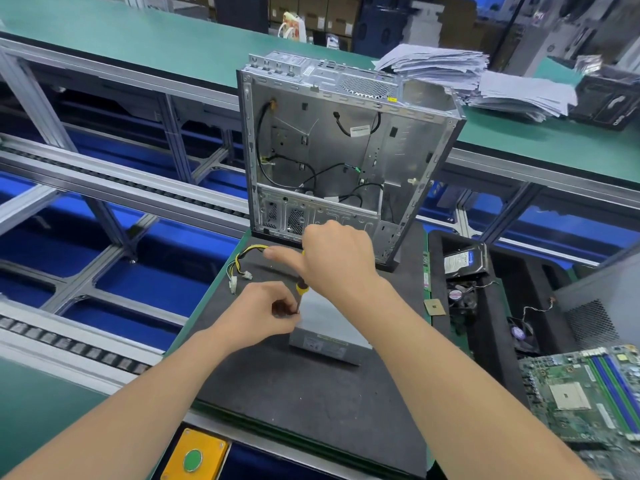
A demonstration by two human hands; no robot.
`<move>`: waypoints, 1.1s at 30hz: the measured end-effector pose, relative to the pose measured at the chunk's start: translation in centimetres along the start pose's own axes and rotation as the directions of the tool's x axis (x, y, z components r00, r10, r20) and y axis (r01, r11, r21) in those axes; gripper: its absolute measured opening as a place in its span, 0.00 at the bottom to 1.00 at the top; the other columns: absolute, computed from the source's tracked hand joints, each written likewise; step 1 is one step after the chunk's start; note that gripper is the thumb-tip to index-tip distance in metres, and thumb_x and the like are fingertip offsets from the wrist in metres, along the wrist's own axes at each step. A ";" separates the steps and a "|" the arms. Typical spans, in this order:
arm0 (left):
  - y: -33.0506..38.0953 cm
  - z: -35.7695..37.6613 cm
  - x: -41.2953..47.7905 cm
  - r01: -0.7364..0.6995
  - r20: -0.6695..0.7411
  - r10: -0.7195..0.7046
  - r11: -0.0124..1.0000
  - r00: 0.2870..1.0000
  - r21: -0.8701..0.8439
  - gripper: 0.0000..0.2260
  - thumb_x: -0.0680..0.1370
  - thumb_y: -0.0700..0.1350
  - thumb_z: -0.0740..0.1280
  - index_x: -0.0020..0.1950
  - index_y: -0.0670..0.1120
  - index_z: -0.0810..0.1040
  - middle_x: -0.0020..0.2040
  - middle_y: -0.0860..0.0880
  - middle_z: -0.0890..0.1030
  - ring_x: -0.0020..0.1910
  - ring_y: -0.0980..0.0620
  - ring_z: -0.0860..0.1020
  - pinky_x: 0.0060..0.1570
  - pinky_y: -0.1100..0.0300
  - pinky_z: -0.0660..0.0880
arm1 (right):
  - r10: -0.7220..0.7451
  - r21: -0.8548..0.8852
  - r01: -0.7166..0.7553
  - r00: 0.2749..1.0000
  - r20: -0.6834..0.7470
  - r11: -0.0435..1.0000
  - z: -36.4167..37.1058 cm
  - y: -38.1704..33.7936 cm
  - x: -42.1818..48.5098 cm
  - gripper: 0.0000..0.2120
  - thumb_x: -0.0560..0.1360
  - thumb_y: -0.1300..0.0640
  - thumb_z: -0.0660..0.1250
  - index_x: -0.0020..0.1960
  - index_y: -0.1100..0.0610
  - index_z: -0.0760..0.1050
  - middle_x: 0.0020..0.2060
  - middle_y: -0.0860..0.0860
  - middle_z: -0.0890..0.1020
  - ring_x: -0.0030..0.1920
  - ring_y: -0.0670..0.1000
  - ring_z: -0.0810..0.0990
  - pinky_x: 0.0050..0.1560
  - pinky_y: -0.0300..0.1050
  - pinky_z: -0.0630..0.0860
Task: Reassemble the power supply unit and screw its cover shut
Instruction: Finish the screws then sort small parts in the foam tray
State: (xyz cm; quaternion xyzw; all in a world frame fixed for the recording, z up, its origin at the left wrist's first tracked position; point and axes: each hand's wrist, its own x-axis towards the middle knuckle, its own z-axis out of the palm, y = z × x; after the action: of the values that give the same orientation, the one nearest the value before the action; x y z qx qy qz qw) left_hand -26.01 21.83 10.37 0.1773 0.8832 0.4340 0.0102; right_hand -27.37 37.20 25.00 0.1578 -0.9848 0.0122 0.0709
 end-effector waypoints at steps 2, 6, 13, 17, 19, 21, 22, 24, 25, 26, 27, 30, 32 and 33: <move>0.2 -0.1 0.1 -0.022 0.006 0.022 1.000 1.000 0.011 0.11 0.71 0.43 0.78 0.37 0.57 0.79 0.38 0.59 0.81 0.38 0.55 0.80 0.40 0.69 0.73 | -0.154 -0.024 0.156 0.984 0.094 0.987 -0.3 1.0 0.1 0.30 0.78 0.28 0.61 0.37 0.55 0.71 0.38 0.50 0.73 0.36 0.56 0.76 0.35 0.46 0.63; 0.4 -0.4 0.2 -0.032 0.025 0.031 0.999 0.999 0.036 0.08 0.71 0.42 0.78 0.38 0.53 0.81 0.39 0.63 0.81 0.39 0.58 0.80 0.40 0.70 0.73 | -0.526 0.147 0.506 0.798 0.295 0.850 -1.8 2.9 -0.2 0.08 0.78 0.61 0.69 0.52 0.48 0.78 0.51 0.44 0.76 0.49 0.50 0.77 0.42 0.50 0.75; 0.2 -0.1 0.0 -0.039 0.012 0.039 0.999 0.999 0.033 0.10 0.70 0.44 0.77 0.36 0.58 0.80 0.41 0.61 0.82 0.42 0.57 0.81 0.42 0.73 0.72 | -0.410 0.204 0.366 0.876 0.253 0.908 -0.6 2.4 0.2 0.08 0.80 0.47 0.69 0.52 0.51 0.77 0.38 0.47 0.73 0.48 0.56 0.79 0.36 0.49 0.73; -0.1 0.0 0.0 -0.036 -0.006 0.036 0.999 0.999 0.015 0.12 0.70 0.48 0.77 0.37 0.63 0.77 0.41 0.59 0.82 0.42 0.55 0.80 0.40 0.71 0.73 | -0.236 0.148 0.215 0.960 0.148 0.965 0.4 1.3 0.2 0.29 0.77 0.30 0.66 0.39 0.57 0.71 0.32 0.50 0.69 0.37 0.59 0.74 0.32 0.46 0.62; -0.2 0.1 0.1 -0.011 -0.006 0.011 1.000 1.000 -0.017 0.10 0.70 0.49 0.77 0.38 0.60 0.77 0.39 0.58 0.82 0.41 0.54 0.81 0.41 0.70 0.73 | -0.088 0.099 0.078 0.990 0.108 0.992 0.6 0.8 0.1 0.34 0.74 0.24 0.62 0.32 0.55 0.63 0.30 0.50 0.67 0.31 0.57 0.69 0.34 0.48 0.62; -0.2 0.2 0.3 0.001 -0.002 -0.001 1.000 1.000 -0.016 0.09 0.70 0.49 0.77 0.37 0.58 0.78 0.38 0.58 0.82 0.39 0.55 0.80 0.40 0.70 0.72 | 0.025 0.041 -0.027 0.998 0.052 0.999 0.6 0.4 0.0 0.36 0.73 0.21 0.57 0.31 0.54 0.59 0.27 0.50 0.65 0.27 0.53 0.62 0.32 0.46 0.58; -0.2 0.2 0.4 -0.001 0.002 0.001 1.000 1.000 -0.011 0.10 0.70 0.49 0.78 0.36 0.57 0.77 0.38 0.58 0.81 0.39 0.56 0.80 0.40 0.71 0.72 | 0.031 0.026 -0.032 0.999 0.034 0.999 0.5 0.4 0.0 0.36 0.74 0.21 0.56 0.31 0.54 0.59 0.27 0.50 0.65 0.26 0.53 0.62 0.30 0.45 0.57; -0.2 0.1 0.5 0.001 0.017 -0.001 1.000 1.000 -0.002 0.11 0.71 0.49 0.78 0.36 0.57 0.77 0.37 0.58 0.82 0.38 0.56 0.80 0.39 0.71 0.72 | -0.076 0.009 0.075 0.995 0.063 0.997 0.2 0.9 -0.2 0.34 0.76 0.25 0.57 0.33 0.55 0.65 0.32 0.51 0.70 0.30 0.56 0.70 0.31 0.46 0.61; -0.1 -0.1 0.6 -0.004 0.031 0.004 1.000 1.000 0.001 0.10 0.71 0.48 0.78 0.36 0.57 0.77 0.37 0.58 0.82 0.38 0.56 0.80 0.39 0.70 0.72 | -0.185 0.017 0.184 0.977 0.103 0.983 0.0 1.3 -0.2 0.30 0.78 0.29 0.60 0.38 0.55 0.71 0.38 0.51 0.73 0.36 0.57 0.75 0.34 0.47 0.66; -0.1 -0.2 0.7 -0.018 0.049 0.017 1.000 0.999 0.013 0.10 0.71 0.48 0.78 0.36 0.56 0.78 0.38 0.58 0.82 0.38 0.56 0.80 0.39 0.69 0.73 | -0.321 0.053 0.317 0.937 0.137 0.947 -0.3 1.9 -0.2 0.22 0.80 0.34 0.63 0.45 0.54 0.75 0.45 0.50 0.75 0.41 0.57 0.78 0.38 0.48 0.70; 0.0 -0.4 0.7 -0.036 0.067 0.033 0.999 0.997 0.035 0.09 0.72 0.47 0.77 0.36 0.57 0.78 0.38 0.59 0.82 0.39 0.56 0.80 0.40 0.69 0.73 | -0.429 0.087 0.420 0.886 0.174 0.903 -1.0 2.2 -0.5 0.13 0.81 0.42 0.66 0.52 0.52 0.76 0.50 0.48 0.75 0.45 0.55 0.78 0.40 0.49 0.72; 0.1 -0.6 0.7 -0.026 0.091 0.021 0.998 0.996 0.055 0.08 0.72 0.48 0.78 0.37 0.56 0.81 0.41 0.62 0.82 0.42 0.57 0.81 0.42 0.71 0.73 | -0.556 0.189 0.523 0.786 0.268 0.831 -1.9 2.9 -0.6 0.10 0.79 0.62 0.66 0.56 0.49 0.77 0.54 0.45 0.75 0.49 0.49 0.75 0.43 0.51 0.76; 0.1 -0.7 0.8 -0.012 0.089 0.008 0.999 0.996 0.039 0.07 0.71 0.47 0.79 0.38 0.54 0.82 0.42 0.61 0.82 0.42 0.57 0.81 0.42 0.70 0.74 | -0.524 0.208 0.482 0.797 0.301 0.851 -2.1 2.9 -0.5 0.11 0.78 0.65 0.65 0.55 0.50 0.77 0.50 0.45 0.76 0.50 0.50 0.75 0.42 0.51 0.76; 0.2 -0.7 0.7 -0.013 0.088 0.010 0.999 0.996 0.035 0.06 0.71 0.47 0.79 0.38 0.54 0.83 0.42 0.61 0.82 0.41 0.57 0.81 0.42 0.70 0.75 | -0.507 0.199 0.467 0.809 0.298 0.862 -2.1 2.8 -0.4 0.09 0.79 0.63 0.65 0.54 0.50 0.76 0.47 0.46 0.76 0.50 0.51 0.76 0.41 0.51 0.76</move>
State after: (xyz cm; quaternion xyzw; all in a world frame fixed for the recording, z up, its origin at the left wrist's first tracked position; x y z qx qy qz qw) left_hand -26.78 21.64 11.03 0.2016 0.8885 0.4098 0.0433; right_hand -27.61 40.04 27.01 0.4087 -0.9059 0.0232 -0.1087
